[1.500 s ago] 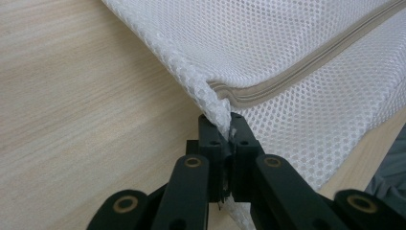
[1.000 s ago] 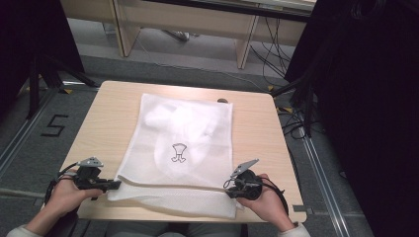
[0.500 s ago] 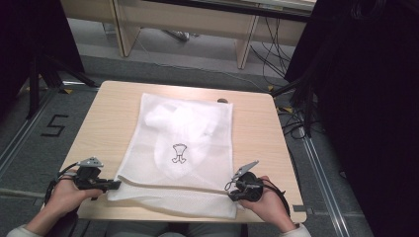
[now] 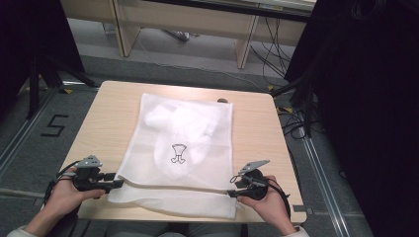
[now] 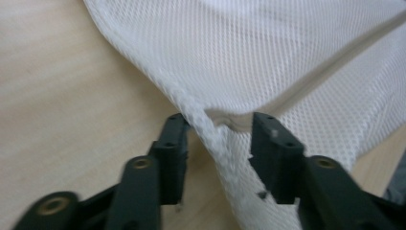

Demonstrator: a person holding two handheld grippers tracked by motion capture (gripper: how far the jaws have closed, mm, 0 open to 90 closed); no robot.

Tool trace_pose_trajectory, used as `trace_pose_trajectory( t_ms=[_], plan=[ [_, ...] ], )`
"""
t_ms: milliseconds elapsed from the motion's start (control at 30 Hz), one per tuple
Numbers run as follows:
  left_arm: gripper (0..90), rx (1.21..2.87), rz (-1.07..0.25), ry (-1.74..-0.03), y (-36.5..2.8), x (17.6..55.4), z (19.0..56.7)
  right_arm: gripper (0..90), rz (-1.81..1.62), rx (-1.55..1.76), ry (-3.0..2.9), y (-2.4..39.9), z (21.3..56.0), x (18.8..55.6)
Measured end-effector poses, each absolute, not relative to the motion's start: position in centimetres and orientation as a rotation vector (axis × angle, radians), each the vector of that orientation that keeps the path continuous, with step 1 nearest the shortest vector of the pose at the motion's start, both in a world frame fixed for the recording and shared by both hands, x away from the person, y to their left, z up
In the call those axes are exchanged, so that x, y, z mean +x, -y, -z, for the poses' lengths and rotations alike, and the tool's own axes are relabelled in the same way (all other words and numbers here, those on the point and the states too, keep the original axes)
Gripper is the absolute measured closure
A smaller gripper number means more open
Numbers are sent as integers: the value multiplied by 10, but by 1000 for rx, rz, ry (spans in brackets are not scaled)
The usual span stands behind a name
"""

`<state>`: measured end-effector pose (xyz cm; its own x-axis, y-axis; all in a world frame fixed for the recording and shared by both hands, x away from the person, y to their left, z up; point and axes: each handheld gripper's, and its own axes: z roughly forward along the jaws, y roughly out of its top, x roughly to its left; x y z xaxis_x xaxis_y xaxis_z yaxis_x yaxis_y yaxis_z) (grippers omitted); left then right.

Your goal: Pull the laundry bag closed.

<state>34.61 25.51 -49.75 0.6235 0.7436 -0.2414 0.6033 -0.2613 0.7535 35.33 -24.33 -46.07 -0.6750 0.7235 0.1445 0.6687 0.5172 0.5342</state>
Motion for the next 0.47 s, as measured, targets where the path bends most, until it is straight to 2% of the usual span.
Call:
trace_pose_trajectory(
  t_ms=[133, 167, 467],
  plan=[
    [302, 1942, -278, -1035, -255, 348, 495, 477, -928, 1276, -2564, 253, 459, 358],
    [284, 1946, -285, -1023, -254, 348, 495, 471, -951, 1275, -2529, 254, 462, 360],
    [275, 1955, -311, -996, -252, 347, 493, 434, -948, 1371, -2512, 259, 464, 363]
  ],
)
